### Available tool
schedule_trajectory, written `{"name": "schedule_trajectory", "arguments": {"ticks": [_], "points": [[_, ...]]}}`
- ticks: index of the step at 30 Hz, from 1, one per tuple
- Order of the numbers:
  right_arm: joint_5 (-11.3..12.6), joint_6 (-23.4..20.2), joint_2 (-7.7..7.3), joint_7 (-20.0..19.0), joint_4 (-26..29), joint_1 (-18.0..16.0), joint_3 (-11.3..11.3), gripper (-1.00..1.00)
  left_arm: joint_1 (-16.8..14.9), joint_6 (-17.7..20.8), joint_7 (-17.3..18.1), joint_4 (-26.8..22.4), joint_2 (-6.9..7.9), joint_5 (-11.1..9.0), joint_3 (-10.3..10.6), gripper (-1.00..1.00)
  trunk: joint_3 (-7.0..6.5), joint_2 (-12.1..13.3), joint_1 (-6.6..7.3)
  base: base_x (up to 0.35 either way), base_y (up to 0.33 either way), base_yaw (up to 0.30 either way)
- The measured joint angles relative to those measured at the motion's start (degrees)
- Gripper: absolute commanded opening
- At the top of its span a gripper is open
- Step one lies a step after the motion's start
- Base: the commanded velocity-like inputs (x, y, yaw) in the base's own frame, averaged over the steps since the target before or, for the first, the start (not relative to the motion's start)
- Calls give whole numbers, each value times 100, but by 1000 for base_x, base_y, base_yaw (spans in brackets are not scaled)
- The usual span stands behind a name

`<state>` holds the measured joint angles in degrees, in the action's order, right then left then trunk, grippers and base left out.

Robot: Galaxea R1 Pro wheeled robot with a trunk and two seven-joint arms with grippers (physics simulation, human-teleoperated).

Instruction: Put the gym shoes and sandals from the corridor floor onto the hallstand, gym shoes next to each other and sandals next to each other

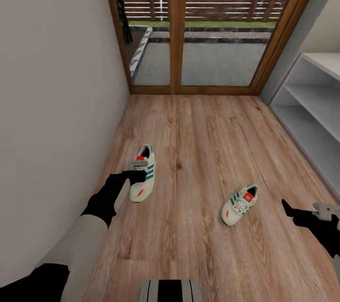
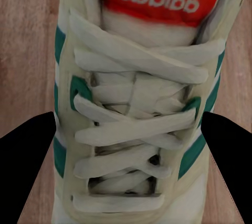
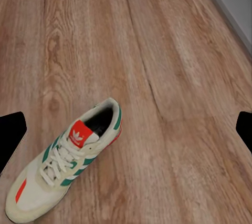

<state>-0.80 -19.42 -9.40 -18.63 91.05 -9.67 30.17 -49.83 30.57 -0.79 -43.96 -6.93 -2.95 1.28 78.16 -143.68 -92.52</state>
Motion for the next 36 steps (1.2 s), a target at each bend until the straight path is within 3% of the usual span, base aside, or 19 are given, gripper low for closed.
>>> {"name": "schedule_trajectory", "arguments": {"ticks": [20, 36], "points": [[0, 0, 0, 0, -6, 0, 7, 100, 0, -16, -3, -1, -1, 3, 2, -100, 0, 0, 0, 309, 0, 0], [0, 0, -8, 0, -9, 0, 14, 100, 0, -24, -9, -5, -1, 0, 1, -100, 0, 0, 0, 58, 0, 0]]}}
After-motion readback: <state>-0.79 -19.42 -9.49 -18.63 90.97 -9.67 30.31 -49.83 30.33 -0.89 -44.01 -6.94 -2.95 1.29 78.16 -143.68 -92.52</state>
